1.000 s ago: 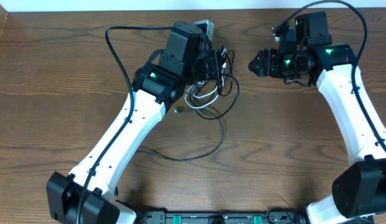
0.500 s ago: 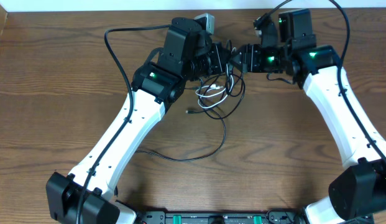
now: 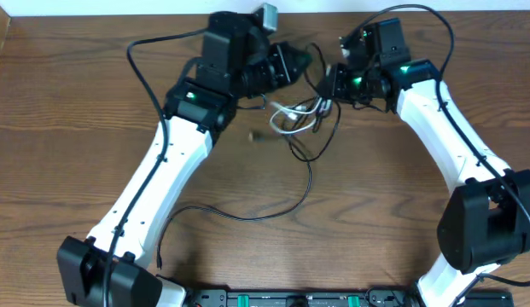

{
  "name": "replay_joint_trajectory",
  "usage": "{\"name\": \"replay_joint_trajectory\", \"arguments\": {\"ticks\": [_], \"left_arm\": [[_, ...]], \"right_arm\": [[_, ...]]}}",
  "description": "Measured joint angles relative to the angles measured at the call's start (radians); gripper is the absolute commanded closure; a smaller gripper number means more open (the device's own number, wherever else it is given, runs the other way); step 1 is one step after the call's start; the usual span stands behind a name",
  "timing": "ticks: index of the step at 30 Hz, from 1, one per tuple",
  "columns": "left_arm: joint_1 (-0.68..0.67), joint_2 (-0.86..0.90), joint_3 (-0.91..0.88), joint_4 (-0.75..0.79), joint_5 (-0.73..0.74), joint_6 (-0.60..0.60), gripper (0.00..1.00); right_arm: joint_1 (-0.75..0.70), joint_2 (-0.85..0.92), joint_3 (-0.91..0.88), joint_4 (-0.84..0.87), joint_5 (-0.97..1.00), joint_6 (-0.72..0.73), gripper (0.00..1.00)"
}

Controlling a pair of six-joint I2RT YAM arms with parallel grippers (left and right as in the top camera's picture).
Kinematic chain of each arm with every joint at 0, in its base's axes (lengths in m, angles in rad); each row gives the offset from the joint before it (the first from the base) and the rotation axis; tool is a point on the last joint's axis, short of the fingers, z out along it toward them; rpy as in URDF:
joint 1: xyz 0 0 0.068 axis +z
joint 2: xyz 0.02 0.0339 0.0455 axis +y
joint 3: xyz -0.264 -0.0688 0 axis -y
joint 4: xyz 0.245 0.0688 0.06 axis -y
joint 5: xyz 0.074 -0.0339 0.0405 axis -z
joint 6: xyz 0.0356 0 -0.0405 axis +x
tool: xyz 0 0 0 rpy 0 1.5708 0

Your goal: Untangle cables

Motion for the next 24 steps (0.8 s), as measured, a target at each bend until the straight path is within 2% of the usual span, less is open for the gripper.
{"name": "replay_joint_trajectory", "arguments": {"ticks": [7,12,15,20,24], "left_arm": [[0.106,0.0,-0.002,-0.032,0.041,0.031,0.93],[0.134,0.0,-0.002,-0.163,0.005,0.111,0.92],[0.138,0.0,-0.002,-0.27,-0.077,0.187,0.92],[0.138,0.0,-0.002,-0.435,-0.254,0.275,0.93],[0.177,-0.005,-0.002,-0.495,-0.438,0.325,0.92]], "right_arm": [[-0.101,0.0,0.002,-0.082,0.06,-0.042,0.99],[-0.14,0.0,0.003,-0.112,-0.043,-0.213,0.99],[-0.151,0.0,0.003,-0.136,-0.09,-0.289,0.99],[-0.188,-0.003,0.04,-0.195,-0.128,-0.297,0.99],[-0.272,-0.023,0.084,-0.245,-0.023,-0.272,0.99]]}}
